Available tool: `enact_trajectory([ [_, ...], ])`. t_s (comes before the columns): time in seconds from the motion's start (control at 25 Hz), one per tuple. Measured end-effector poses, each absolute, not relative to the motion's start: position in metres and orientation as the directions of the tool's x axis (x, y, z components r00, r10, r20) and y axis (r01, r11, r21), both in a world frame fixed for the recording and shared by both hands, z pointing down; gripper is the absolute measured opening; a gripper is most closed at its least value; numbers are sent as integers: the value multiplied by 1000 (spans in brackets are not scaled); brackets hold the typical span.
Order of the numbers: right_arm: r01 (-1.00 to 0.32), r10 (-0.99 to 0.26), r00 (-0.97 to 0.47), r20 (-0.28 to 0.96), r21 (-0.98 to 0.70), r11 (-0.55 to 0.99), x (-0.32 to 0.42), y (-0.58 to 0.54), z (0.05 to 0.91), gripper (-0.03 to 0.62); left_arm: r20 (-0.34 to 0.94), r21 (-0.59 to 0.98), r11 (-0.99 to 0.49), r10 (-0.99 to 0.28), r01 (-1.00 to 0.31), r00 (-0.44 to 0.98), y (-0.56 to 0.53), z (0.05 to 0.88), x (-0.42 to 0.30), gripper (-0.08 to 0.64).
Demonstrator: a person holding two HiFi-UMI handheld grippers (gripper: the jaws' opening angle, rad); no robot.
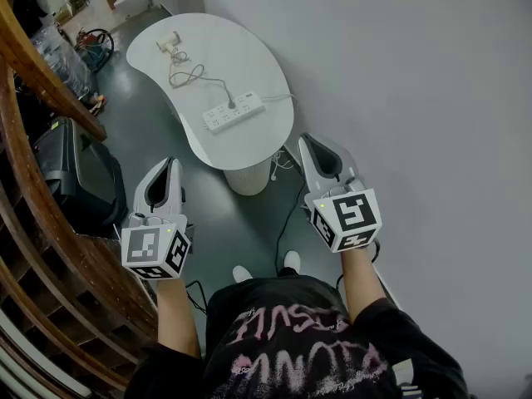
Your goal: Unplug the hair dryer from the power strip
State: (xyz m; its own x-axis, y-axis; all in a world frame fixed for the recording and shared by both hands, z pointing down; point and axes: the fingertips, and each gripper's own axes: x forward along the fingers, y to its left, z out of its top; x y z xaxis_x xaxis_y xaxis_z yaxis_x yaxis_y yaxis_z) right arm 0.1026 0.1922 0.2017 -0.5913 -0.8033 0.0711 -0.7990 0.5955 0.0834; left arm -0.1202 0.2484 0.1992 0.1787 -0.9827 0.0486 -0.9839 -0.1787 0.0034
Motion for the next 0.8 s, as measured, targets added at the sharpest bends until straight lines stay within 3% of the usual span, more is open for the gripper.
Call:
enact_trajectory([
  [0.8, -801, -809, -587, 40, 120, 587, 85, 204, 196, 11, 57, -1, -197, -979, -980, 197, 253, 203, -134, 0],
])
